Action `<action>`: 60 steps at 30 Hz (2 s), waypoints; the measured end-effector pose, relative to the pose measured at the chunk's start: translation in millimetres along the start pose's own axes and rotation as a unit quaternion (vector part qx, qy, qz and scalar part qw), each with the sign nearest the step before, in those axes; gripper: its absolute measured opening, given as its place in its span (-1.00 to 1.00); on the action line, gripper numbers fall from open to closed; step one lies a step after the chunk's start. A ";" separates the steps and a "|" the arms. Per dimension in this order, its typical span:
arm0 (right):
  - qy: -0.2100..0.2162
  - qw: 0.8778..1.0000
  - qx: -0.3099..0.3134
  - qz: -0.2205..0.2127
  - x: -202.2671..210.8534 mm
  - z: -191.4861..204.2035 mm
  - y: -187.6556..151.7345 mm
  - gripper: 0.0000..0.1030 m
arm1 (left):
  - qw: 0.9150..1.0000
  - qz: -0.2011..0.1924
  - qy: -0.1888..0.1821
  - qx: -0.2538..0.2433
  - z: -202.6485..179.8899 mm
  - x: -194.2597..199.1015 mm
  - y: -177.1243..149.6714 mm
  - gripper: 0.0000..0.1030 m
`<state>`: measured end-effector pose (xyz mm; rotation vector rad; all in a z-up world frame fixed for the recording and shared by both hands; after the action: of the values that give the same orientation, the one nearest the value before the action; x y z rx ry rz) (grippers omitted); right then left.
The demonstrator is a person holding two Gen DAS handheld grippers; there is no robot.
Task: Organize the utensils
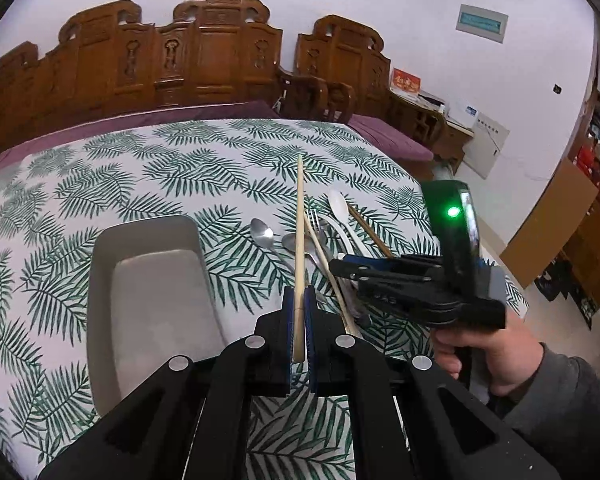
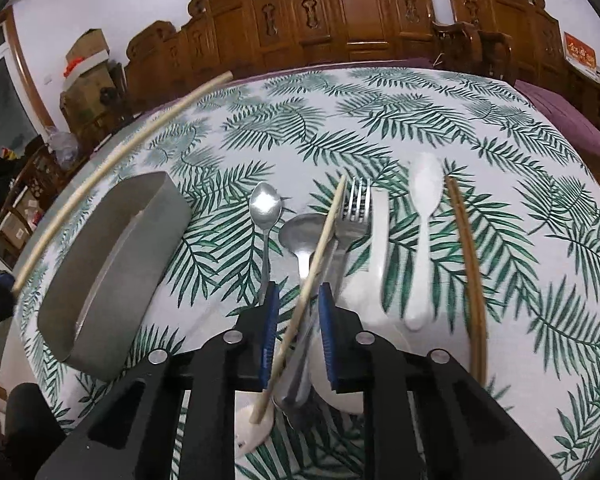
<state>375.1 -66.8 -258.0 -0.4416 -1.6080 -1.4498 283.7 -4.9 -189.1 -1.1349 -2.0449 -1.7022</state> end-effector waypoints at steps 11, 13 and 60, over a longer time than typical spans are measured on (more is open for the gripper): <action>-0.049 0.998 0.046 0.006 -14.0 13.6 -1.9 -0.74 | 1.000 -0.010 0.004 0.002 3.1 13.7 -2.2 -0.92; -0.051 0.997 0.053 0.008 -14.8 17.1 -1.6 -0.74 | 1.000 -0.011 0.005 0.003 3.9 15.8 -2.9 -0.92; -0.097 0.992 -0.022 0.076 -14.0 3.6 11.0 -0.89 | 0.998 -0.049 0.026 0.026 34.2 69.5 -12.2 -0.92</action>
<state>389.5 -56.6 -262.1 -0.7341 -1.6558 -1.3630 238.5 54.1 -164.1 -0.9801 -2.1314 -1.6944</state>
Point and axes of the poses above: each gripper's, at about its wrist camera, not at the fingertips, and x roughly against the way its jaws point, z to its left, y to its top, the point moved 8 cm from there along -x, roughly the way its jaws point, and after that the axes turned 9 degrees about -y, right-handed, at the moved point
